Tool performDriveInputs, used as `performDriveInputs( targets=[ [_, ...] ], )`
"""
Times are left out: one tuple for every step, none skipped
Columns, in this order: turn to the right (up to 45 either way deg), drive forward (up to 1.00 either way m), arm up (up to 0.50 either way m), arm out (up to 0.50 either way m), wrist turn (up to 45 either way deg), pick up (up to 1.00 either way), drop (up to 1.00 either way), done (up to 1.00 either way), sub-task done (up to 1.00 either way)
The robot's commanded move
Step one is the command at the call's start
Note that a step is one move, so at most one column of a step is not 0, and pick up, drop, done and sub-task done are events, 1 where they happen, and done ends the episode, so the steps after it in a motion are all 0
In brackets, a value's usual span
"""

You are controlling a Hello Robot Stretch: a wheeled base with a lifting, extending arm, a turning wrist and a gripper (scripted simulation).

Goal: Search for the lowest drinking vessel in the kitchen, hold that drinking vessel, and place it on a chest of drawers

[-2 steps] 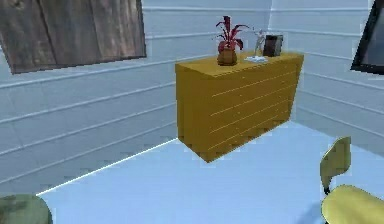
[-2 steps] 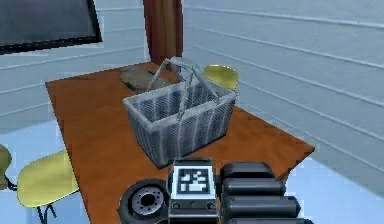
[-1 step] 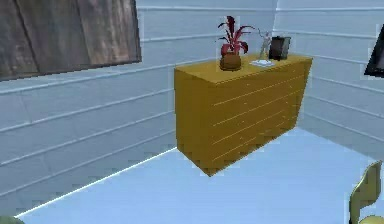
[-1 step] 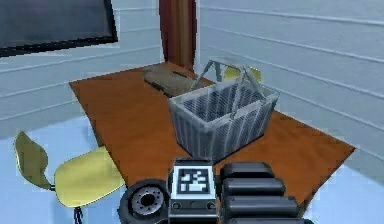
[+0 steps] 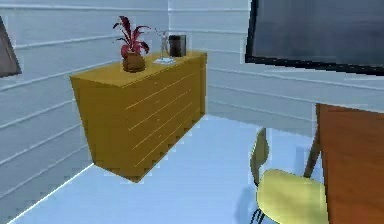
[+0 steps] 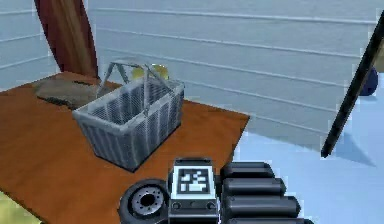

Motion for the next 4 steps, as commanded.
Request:
performDriveInputs(
  targets=[
    [0.0,1.00,0.00,0.00,0.0,0.00,0.00,0.00,0.00],
    [0.0,1.00,0.00,0.00,0.0,0.00,0.00,0.00,0.00],
    [45.0,0.00,0.00,0.00,0.0,0.00,0.00,0.00,0.00],
    [0.0,0.05,0.00,0.00,0.0,0.00,0.00,0.00,0.00]
  ],
)
